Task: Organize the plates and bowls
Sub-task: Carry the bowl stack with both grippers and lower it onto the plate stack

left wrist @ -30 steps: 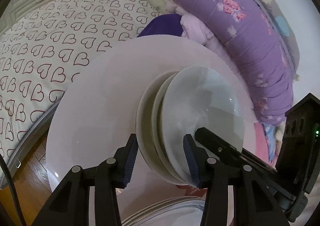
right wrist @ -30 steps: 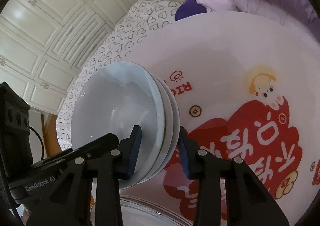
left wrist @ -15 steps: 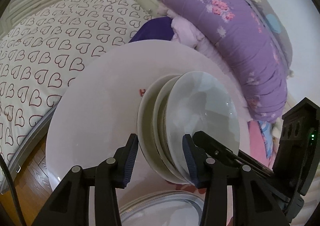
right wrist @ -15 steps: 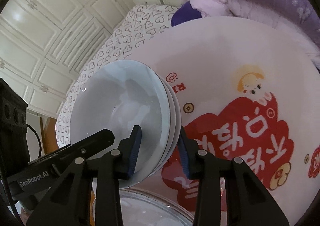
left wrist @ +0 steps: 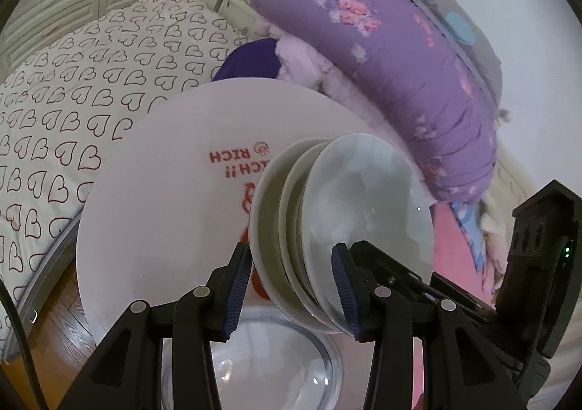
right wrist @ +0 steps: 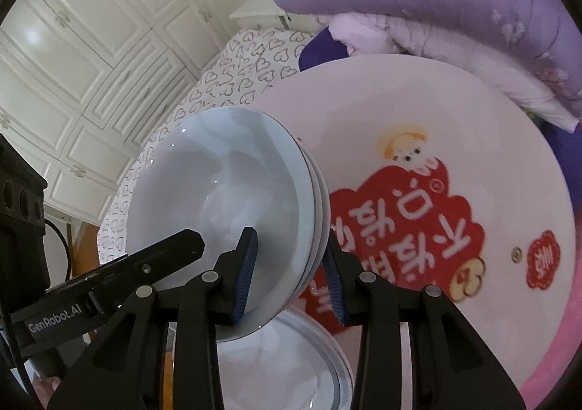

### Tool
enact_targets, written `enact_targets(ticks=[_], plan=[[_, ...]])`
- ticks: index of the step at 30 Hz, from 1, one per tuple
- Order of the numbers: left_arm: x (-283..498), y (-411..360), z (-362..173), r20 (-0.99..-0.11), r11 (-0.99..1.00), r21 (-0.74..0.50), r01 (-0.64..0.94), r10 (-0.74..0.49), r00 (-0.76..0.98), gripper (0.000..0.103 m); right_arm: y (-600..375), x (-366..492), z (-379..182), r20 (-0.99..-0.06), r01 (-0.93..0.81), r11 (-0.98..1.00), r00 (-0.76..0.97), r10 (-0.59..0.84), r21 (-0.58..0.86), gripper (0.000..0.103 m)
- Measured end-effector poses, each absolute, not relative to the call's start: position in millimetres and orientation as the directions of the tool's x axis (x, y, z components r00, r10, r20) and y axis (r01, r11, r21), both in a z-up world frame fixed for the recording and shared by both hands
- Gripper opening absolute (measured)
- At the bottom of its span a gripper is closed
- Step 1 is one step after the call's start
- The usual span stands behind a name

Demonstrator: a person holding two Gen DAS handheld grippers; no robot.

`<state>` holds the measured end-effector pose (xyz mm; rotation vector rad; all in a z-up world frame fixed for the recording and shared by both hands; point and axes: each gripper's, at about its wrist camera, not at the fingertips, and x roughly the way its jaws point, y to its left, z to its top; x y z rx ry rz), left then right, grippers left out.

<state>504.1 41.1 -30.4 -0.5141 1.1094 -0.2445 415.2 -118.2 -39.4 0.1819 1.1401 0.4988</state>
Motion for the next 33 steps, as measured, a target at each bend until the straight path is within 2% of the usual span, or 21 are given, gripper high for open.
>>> enact_targets(ticks=[10, 24, 33], plan=[[436, 37, -18, -0.784, 0.856, -0.515, -0.058, -0.442, 0.436, 0.041, -129, 362, -28, -0.824, -0.292, 0.886, 0.347, 0.448, 0.359, 0.036], [371, 52, -26, -0.797, 0.842, -0.528, -0.109, -0.447, 0.406, 0.041, -123, 301, -55, -0.853, -0.323, 0.883, 0.289, 0.435, 0.341, 0.037], [357, 53, -38, -0.811, 0.844, -0.519, -0.132, -0.439, 0.386, 0.041, -118, 286, -74, -0.865, -0.329, 0.879, 0.253, 0.433, 0.344, 0.037]])
